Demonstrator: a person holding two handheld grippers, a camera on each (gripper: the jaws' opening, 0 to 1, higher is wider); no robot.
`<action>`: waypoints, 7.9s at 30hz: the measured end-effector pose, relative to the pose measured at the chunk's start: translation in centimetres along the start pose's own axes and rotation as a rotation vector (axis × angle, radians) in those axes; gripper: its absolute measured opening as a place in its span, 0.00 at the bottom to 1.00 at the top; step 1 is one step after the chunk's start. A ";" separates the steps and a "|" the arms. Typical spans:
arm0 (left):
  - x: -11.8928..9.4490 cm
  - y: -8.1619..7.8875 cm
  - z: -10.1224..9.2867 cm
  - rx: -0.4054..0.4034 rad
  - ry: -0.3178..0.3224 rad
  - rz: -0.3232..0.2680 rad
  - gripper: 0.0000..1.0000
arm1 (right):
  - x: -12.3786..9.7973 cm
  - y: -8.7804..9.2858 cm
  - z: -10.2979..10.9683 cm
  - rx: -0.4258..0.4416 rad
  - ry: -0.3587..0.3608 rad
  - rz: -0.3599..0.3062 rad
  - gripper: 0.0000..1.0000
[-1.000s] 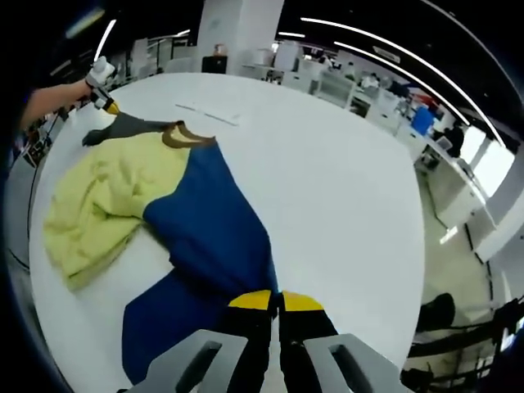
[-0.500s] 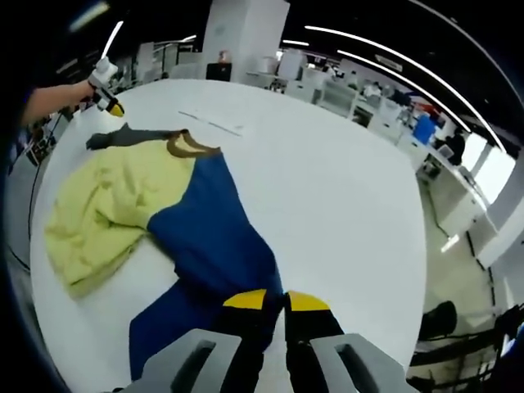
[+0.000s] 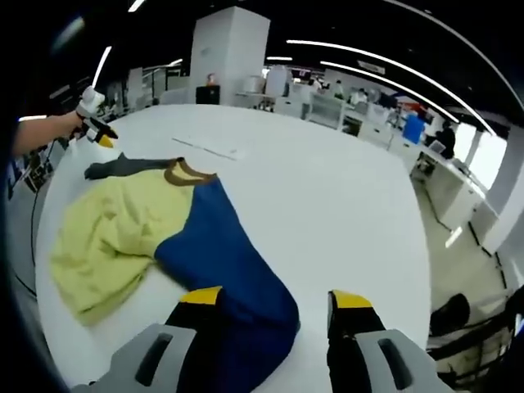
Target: Fold the garment on the visible template until the final outline fits inside the template.
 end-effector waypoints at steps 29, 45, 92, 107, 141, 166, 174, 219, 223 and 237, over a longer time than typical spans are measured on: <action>-5.1 1.3 -7.7 -0.071 0.157 -0.142 0.72 | -3.0 -1.2 4.9 0.085 -0.080 -0.092 0.64; -6.3 4.4 -11.3 -0.114 0.215 -0.124 0.68 | -4.9 -0.6 7.6 0.109 -0.125 -0.117 0.64; -5.5 10.1 -21.1 -0.153 0.398 -0.073 0.37 | -5.1 3.9 15.6 0.099 -0.261 -0.065 0.42; -3.9 9.7 -22.9 -0.144 0.442 -0.078 0.30 | -4.3 3.9 17.5 0.066 -0.314 -0.061 0.31; -3.0 10.8 -26.5 -0.081 0.515 -0.014 0.08 | -3.5 5.5 21.0 0.044 -0.413 -0.005 0.16; -4.7 9.9 -25.2 -0.100 0.496 -0.073 0.00 | -4.8 3.2 21.3 0.006 -0.435 -0.074 0.00; -6.6 7.1 -24.1 -0.121 0.470 -0.174 0.00 | -5.6 -0.2 21.1 -0.014 -0.431 -0.147 0.00; 2.3 1.0 -18.1 -0.178 0.279 -0.141 0.00 | 4.8 -5.1 16.7 0.152 -0.335 -0.102 0.00; 2.8 1.9 -18.0 -0.179 0.260 -0.107 0.00 | 5.6 -4.4 16.3 0.169 -0.317 -0.076 0.00; 4.3 4.2 -16.8 -0.133 0.209 0.001 0.00 | 6.8 -1.9 15.8 0.111 -0.251 0.031 0.00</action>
Point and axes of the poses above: the point that each gripper's makers call its tool centre point, and the gripper's own axes: x roughly forward along the fingers, z roughly to its left, y roughly out of its underside, the point moved 2 cm from there along -x, roughly backward along the fingers, and after that the axes turned 7 degrees about -z, right-handed, at the moved point
